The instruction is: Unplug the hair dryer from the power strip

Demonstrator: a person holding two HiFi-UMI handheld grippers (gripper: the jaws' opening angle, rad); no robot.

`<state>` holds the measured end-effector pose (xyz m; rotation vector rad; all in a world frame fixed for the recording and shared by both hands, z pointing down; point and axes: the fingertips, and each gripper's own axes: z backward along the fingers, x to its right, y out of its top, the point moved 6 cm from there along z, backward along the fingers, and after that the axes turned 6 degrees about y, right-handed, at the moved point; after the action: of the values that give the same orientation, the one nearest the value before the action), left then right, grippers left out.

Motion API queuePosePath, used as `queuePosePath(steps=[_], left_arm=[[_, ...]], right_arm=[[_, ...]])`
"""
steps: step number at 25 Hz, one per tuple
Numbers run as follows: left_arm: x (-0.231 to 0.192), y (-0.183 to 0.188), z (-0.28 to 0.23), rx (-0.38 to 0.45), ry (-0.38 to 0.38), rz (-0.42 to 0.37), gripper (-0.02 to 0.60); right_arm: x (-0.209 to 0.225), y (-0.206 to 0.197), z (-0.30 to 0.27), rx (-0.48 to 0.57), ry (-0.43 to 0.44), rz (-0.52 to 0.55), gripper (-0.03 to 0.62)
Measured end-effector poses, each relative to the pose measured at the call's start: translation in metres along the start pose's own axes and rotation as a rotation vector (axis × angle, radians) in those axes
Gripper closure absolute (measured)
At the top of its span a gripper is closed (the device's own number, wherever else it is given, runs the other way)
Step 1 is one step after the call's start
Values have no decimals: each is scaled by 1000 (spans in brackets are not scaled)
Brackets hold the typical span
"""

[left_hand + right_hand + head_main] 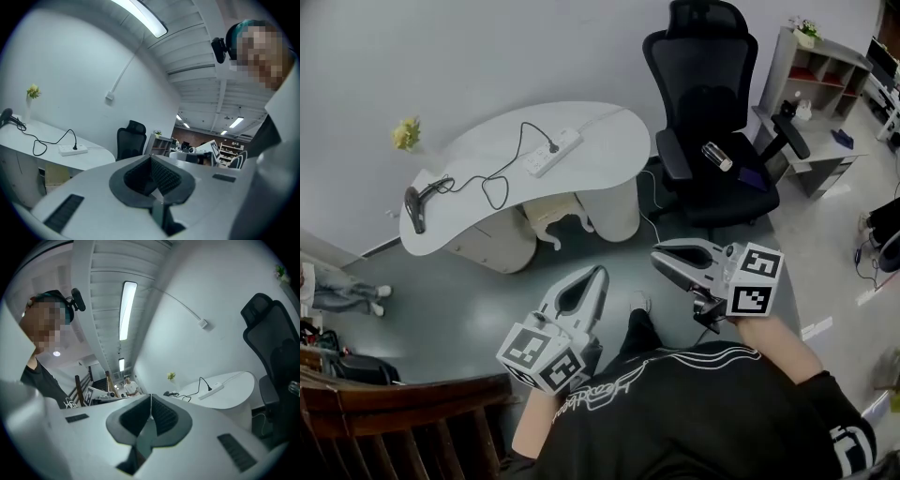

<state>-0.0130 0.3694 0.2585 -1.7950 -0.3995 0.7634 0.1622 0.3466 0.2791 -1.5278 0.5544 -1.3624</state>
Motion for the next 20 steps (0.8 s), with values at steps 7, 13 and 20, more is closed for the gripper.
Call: queuePosePath(steps=[7,13,20], left_arm=[[-120,49,-84,-27,7,13,577],[-214,81,-134,-26,46,6,577],[-271,88,-165,-55,81,-2,575]], right_arm=[[113,59,-85,-31,-19,11,595],[192,99,-158,-49,-3,40,595],[250,94,-188,-80,-11,11,595]])
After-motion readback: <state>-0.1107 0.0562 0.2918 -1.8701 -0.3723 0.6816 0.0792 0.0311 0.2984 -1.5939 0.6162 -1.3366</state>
